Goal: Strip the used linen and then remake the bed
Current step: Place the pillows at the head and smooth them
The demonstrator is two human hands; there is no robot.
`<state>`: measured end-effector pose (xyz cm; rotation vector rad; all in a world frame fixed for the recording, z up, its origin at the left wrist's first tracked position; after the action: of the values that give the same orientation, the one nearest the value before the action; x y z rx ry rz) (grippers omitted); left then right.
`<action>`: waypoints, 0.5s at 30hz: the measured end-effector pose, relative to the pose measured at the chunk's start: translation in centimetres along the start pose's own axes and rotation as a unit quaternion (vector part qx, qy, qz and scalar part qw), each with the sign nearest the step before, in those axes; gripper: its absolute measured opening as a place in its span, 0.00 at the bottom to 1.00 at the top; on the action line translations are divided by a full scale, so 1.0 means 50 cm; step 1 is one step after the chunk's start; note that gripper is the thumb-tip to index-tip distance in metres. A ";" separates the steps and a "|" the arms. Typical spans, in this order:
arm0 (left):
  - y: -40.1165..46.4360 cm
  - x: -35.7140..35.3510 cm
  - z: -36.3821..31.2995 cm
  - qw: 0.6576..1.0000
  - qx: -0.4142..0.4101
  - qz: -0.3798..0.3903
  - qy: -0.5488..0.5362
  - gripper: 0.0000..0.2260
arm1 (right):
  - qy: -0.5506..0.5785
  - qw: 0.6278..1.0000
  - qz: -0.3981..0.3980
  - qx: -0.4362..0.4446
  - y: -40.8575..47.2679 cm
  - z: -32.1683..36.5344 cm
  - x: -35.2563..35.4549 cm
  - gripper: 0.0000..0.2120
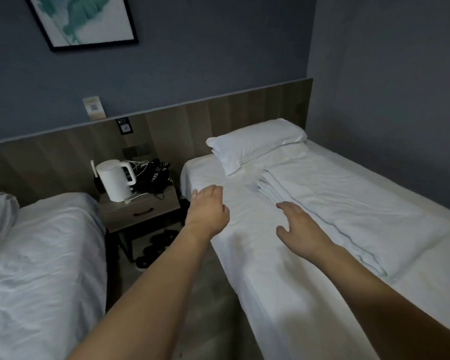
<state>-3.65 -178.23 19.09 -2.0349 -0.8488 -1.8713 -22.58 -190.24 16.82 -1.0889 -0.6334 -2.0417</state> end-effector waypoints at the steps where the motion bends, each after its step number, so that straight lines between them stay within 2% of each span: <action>1: 0.055 -0.009 -0.003 1.000 -0.019 0.004 0.004 0.24 | -0.002 1.000 -0.008 -0.010 0.043 -0.011 0.001 0.28; 6: 0.263 -0.075 0.019 0.996 -0.092 0.002 0.016 0.25 | 0.006 0.999 -0.035 -0.042 0.271 -0.047 -0.026 0.29; 10: 0.401 -0.115 0.131 0.997 -0.075 0.023 0.012 0.25 | 0.003 0.999 -0.037 -0.016 0.457 -0.026 -0.072 0.30; 15: 0.578 -0.156 0.334 0.998 -0.031 0.055 0.000 0.26 | 0.018 0.998 -0.046 -0.023 0.669 -0.012 -0.136 0.30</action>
<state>26.44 -194.11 14.90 -2.0733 -0.6725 -1.8608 5.89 -208.74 13.49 -1.0648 -0.6312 -2.1607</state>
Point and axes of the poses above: each hand's wrist, its own y-axis towards the middle knuckle, its own x-axis out of the back of the hand, z = x × y, the point moved 4 cm from there along y, towards the middle knuckle, and after that the axes turned 2 degrees about -z, right-handed, at the moved point
